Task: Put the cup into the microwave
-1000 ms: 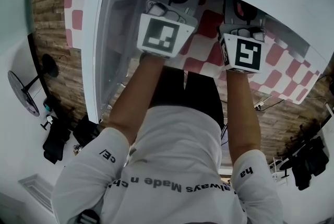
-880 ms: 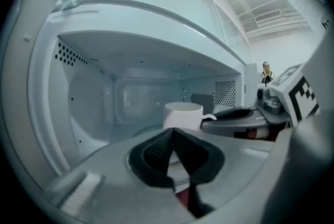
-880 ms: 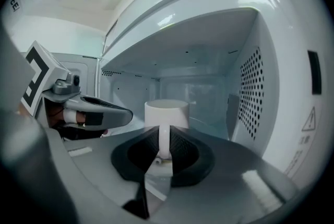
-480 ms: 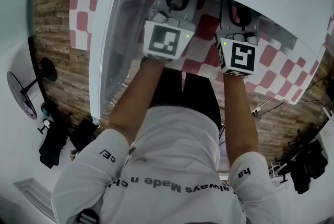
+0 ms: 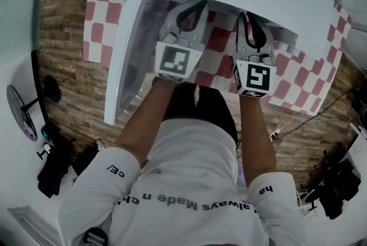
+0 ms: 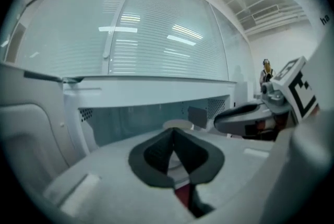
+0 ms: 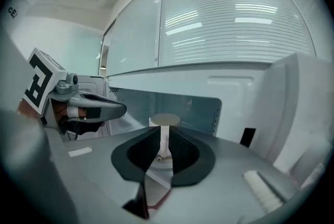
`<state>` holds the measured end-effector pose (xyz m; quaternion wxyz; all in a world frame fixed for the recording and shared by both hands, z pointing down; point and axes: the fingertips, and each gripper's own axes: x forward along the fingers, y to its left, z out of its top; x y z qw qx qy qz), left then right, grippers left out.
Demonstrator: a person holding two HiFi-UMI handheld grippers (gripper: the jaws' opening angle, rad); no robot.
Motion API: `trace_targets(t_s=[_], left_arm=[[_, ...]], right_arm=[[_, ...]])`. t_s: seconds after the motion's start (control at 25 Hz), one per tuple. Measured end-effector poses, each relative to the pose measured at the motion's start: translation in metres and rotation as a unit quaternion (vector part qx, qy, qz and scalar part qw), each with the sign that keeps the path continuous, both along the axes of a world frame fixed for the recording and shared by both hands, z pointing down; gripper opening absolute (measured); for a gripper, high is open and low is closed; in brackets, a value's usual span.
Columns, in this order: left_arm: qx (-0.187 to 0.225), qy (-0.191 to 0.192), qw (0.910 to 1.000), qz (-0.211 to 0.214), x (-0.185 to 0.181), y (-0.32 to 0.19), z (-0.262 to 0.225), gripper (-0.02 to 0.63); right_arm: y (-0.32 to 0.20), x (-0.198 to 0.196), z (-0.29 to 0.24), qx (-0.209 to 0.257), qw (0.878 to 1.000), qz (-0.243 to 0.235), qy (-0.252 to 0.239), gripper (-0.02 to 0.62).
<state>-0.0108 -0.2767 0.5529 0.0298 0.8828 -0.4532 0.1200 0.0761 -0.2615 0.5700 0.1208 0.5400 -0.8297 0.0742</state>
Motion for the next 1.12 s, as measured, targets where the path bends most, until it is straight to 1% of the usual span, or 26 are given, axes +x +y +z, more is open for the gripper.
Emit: trace_targets(t_s=[0.16,0.32,0.6,0.8,1.0,1.12], left_arm=[[0.0,0.005,1.0,-0.002,-0.001,0.017,-0.023,0.005],[0.004,0.01,0.9999,-0.002,0.0,0.031,-0.049,0.005],[0.009,0.022,0.9997,0.004,0.005,0.054,-0.1,0.005],[0.02,0.052,0.9984,0.005,0.014,0.062,-0.145,0.005],[0.033,0.067,0.9971,0.015,0.018,0.072,-0.191,0.005],[0.035,0.067,0.997,0.016,0.021,0.08,-0.211,0.005]], right_arm=[[0.019,0.004,-0.02,-0.01,1.0,0.003,-0.002,0.049],[0.032,0.008,-0.048,-0.008,1.0,0.002,-0.004,0.048],[0.052,0.017,-0.11,0.016,1.0,-0.007,0.004,0.048],[0.068,0.026,-0.152,0.028,1.0,-0.011,0.005,0.044],[0.083,0.028,-0.2,0.044,0.999,-0.014,-0.007,0.043],[0.091,0.03,-0.226,0.053,0.998,-0.022,-0.01,0.043]])
